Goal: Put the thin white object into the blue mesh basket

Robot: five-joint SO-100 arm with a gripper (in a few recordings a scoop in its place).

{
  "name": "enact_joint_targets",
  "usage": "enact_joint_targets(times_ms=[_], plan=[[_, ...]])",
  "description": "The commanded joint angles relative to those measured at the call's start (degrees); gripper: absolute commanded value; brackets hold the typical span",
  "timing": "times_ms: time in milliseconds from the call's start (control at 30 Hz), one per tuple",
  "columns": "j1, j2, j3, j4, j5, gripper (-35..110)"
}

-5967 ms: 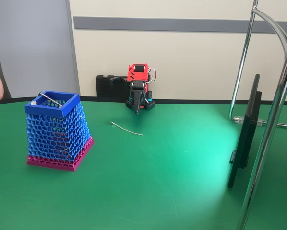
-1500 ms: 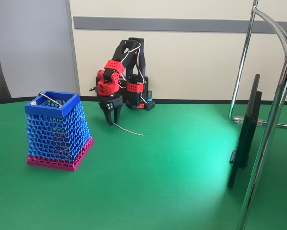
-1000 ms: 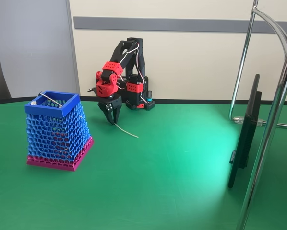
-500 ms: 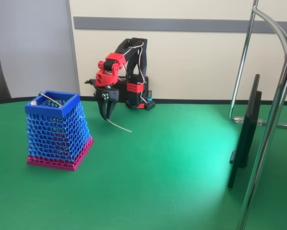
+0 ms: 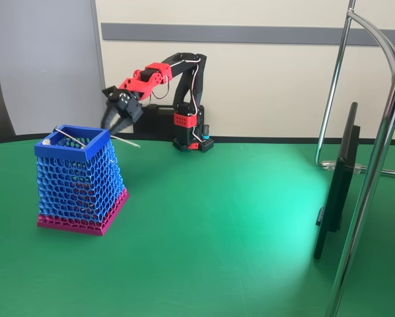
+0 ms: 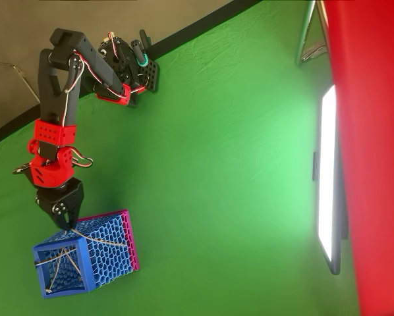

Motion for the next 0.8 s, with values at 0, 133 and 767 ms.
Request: enact_joint_targets(times_ms=[0,133,767], plan=[[1.5,1.6,-3.3,-6.2,-1.4,1],[3.4,-0.2,-5.4,-13.9,-4.1,1],[9.4,-11.3,-26.0,-16.6,-32.3,1]])
